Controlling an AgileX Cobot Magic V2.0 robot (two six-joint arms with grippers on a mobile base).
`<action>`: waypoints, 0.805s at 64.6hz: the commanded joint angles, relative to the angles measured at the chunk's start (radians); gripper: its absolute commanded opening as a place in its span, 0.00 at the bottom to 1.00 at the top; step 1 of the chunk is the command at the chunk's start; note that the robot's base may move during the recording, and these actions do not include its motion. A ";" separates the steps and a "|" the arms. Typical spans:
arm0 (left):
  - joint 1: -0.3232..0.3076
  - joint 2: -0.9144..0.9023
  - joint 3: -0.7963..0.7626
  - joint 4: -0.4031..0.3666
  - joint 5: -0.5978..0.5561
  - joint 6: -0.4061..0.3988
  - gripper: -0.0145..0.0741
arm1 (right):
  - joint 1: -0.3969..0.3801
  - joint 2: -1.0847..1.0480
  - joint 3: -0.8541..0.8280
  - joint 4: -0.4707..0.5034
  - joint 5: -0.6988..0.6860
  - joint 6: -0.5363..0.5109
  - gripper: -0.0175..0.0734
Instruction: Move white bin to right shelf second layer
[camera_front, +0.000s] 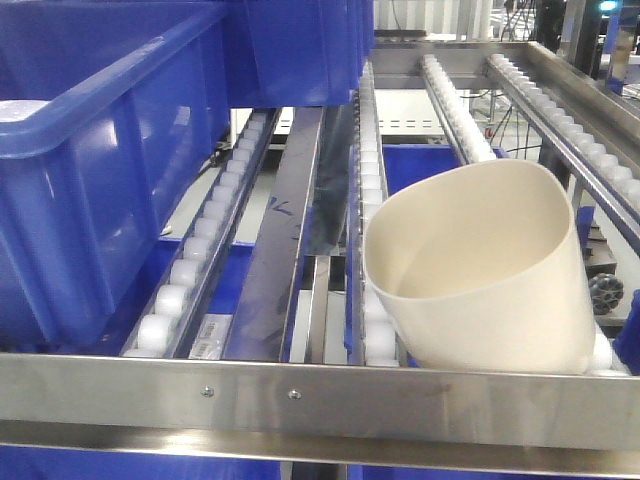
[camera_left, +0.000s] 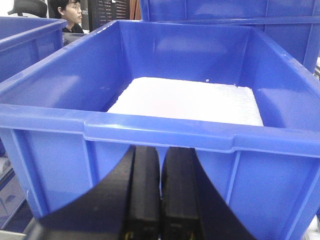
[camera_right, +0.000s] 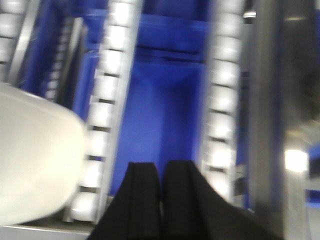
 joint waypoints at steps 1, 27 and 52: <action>0.001 -0.015 0.027 -0.005 -0.083 -0.005 0.26 | -0.077 -0.090 0.033 0.088 -0.118 -0.108 0.26; 0.001 -0.015 0.027 -0.005 -0.083 -0.005 0.26 | -0.112 -0.484 0.359 0.148 -0.342 -0.221 0.25; 0.001 -0.015 0.027 -0.005 -0.083 -0.005 0.26 | -0.109 -0.576 0.457 0.148 -0.315 -0.221 0.25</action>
